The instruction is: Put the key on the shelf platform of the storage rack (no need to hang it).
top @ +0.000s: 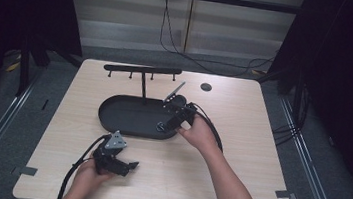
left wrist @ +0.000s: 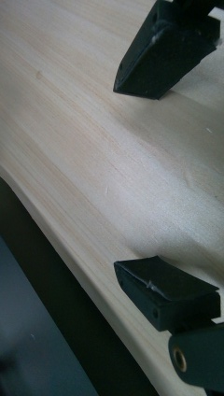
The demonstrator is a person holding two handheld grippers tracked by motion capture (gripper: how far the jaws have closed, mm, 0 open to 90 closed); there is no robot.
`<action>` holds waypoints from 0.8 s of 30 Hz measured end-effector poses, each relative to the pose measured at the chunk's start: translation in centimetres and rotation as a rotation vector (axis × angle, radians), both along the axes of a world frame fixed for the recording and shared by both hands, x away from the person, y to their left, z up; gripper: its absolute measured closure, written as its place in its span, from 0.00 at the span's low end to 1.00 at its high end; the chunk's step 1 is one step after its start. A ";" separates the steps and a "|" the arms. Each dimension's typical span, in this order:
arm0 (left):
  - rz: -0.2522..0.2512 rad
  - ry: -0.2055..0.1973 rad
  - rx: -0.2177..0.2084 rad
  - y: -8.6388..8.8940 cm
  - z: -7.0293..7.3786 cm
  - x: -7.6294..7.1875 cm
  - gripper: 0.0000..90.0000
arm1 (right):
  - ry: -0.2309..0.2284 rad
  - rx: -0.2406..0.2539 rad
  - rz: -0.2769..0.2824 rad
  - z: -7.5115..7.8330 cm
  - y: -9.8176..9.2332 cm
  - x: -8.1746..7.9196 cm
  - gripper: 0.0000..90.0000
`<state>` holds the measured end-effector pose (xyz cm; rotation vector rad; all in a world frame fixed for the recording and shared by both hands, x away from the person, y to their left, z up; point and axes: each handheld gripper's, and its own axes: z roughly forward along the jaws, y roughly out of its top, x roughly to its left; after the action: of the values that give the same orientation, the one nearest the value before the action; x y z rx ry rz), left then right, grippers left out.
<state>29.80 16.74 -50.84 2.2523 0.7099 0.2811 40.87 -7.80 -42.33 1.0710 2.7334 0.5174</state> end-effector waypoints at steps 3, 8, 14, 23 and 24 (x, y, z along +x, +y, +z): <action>0.001 0.000 0.000 0.0 0.0 0.0 0.14 | -0.003 0.005 -0.001 0.3 -0.2 -0.2 0.23; -0.001 0.000 0.000 0.0 0.0 0.0 0.14 | -0.002 0.009 0.003 0.5 -0.6 -0.4 0.22; 0.000 0.001 -0.001 0.0 0.0 0.0 0.14 | 0.007 0.004 0.014 0.6 -0.7 -0.8 0.22; 0.000 -0.001 0.000 0.0 0.0 0.0 0.14 | 0.001 -0.001 0.028 1.0 -1.4 -1.4 0.22; 0.000 -0.001 0.000 0.0 0.0 0.0 0.14 | 0.002 0.001 0.026 1.0 -1.5 -1.5 0.22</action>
<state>29.80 16.74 -50.84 2.2524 0.7094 0.2821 39.34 -9.35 -41.30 1.0384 2.7527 0.5212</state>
